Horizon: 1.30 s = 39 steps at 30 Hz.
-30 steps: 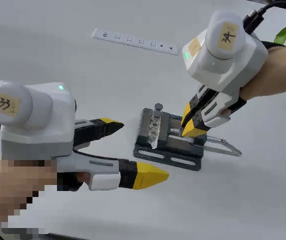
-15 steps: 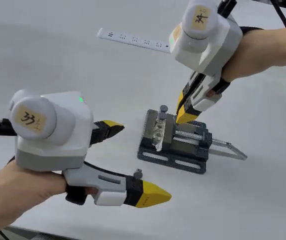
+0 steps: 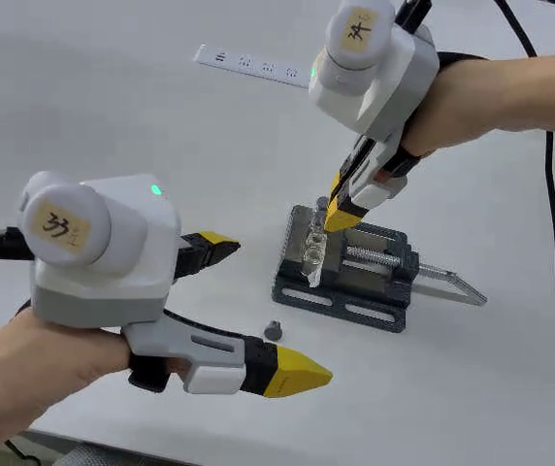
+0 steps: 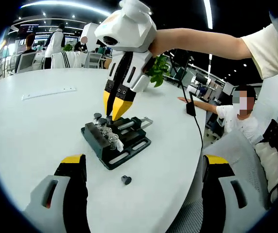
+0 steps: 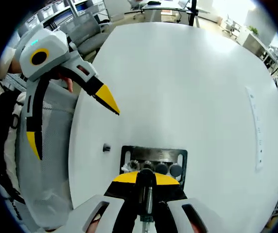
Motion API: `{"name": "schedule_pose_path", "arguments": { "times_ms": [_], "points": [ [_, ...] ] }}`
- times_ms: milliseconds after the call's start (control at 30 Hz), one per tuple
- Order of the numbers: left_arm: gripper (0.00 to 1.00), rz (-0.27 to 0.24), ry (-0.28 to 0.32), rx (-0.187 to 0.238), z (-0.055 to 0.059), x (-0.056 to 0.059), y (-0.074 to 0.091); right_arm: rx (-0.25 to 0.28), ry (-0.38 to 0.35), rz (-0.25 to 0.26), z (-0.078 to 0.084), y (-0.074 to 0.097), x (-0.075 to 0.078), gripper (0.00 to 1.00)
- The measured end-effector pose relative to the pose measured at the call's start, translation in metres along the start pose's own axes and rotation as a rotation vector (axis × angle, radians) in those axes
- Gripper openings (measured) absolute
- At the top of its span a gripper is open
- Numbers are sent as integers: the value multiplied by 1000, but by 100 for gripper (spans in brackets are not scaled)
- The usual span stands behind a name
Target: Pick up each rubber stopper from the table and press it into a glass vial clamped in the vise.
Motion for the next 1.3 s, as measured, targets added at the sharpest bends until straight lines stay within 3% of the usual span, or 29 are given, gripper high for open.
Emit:
{"name": "schedule_pose_path", "arguments": {
  "times_ms": [533,1300],
  "points": [
    [98,-3,18,-10,9,-4,3,-17,10,5,1,-10,1,5],
    [96,1,36,-18,13,-5,2,-59,124,45,1,-15,-1,5]
  ]
}}
Point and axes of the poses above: the centre of the closed fingertips' face, and the gripper's own axes: y roughly backward along the fingers, x roughly to its right, z roughly out of its underside, the point moved 5 cm from there along y, roughly backward along the fingers, and after that the axes turned 7 degrees about -z, right-handed, at the moved point
